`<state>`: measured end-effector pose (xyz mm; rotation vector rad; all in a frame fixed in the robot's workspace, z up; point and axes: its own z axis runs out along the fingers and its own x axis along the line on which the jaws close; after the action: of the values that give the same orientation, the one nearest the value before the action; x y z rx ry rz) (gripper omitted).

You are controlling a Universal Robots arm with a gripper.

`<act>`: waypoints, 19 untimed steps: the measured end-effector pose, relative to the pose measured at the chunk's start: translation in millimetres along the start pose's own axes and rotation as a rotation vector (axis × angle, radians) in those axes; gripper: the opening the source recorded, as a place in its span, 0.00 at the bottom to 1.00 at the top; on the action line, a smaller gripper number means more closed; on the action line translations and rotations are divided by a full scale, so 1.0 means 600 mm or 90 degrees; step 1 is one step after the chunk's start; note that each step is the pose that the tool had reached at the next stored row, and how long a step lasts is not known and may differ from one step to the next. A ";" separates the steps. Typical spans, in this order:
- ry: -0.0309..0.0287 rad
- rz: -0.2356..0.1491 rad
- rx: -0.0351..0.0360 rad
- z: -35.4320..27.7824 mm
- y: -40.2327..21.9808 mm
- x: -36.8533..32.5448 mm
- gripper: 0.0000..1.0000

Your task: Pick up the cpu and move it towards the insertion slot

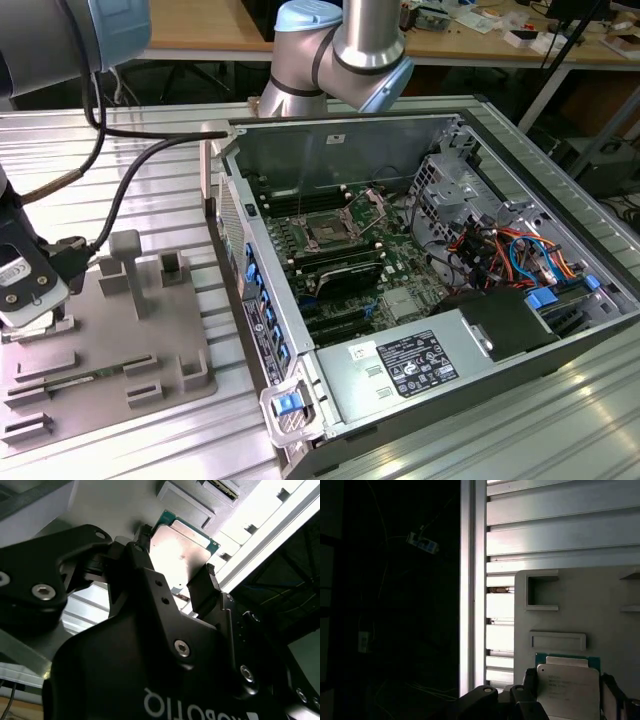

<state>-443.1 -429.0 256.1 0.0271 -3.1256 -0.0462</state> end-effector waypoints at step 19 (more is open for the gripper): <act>0.0000 0.000 0.0009 -0.048 0.001 -0.003 0.55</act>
<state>-441.0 -429.1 284.7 0.0271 -3.1257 -0.0439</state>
